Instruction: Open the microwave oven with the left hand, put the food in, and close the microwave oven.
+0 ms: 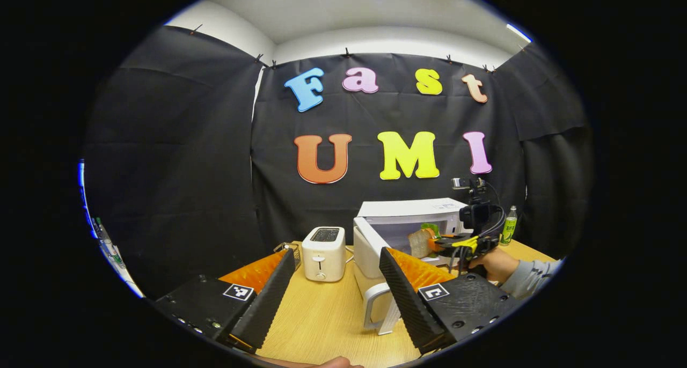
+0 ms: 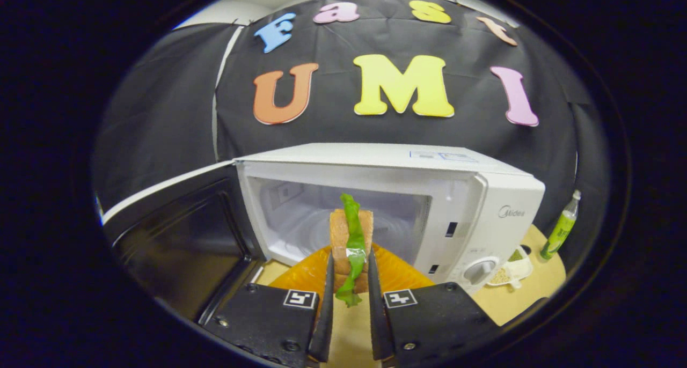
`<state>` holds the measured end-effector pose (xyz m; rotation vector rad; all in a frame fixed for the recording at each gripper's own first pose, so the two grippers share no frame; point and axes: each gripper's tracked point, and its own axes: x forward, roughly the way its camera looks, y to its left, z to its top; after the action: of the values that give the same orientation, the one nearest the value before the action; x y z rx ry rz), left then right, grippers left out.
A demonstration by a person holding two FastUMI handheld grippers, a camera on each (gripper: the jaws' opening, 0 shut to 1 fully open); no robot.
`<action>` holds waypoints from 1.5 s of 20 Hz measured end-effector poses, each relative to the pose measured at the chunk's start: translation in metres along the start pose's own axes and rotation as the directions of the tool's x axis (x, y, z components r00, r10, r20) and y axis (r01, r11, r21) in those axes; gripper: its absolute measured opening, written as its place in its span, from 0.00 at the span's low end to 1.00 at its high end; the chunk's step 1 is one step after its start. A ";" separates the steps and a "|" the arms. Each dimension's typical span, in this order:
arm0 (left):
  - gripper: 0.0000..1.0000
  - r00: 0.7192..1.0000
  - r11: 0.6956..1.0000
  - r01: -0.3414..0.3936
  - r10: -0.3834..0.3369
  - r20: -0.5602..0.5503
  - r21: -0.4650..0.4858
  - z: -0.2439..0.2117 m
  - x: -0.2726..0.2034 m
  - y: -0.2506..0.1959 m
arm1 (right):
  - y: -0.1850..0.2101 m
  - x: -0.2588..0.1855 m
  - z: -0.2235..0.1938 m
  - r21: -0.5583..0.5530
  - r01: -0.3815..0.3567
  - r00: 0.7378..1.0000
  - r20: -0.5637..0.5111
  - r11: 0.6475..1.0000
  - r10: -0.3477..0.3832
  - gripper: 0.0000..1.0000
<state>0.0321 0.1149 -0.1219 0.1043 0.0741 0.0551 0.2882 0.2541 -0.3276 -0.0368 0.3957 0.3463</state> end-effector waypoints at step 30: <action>0.96 0.995 0.997 -0.046 0.041 -0.086 -0.062 -0.033 0.013 0.058 | 0.015 0.121 -0.045 0.861 0.158 0.956 -0.011 0.484 -0.292 0.42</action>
<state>0.0397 0.1763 -0.1494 0.0397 0.1546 0.1056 0.3708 0.3024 -0.4153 0.9279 0.3832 -0.1551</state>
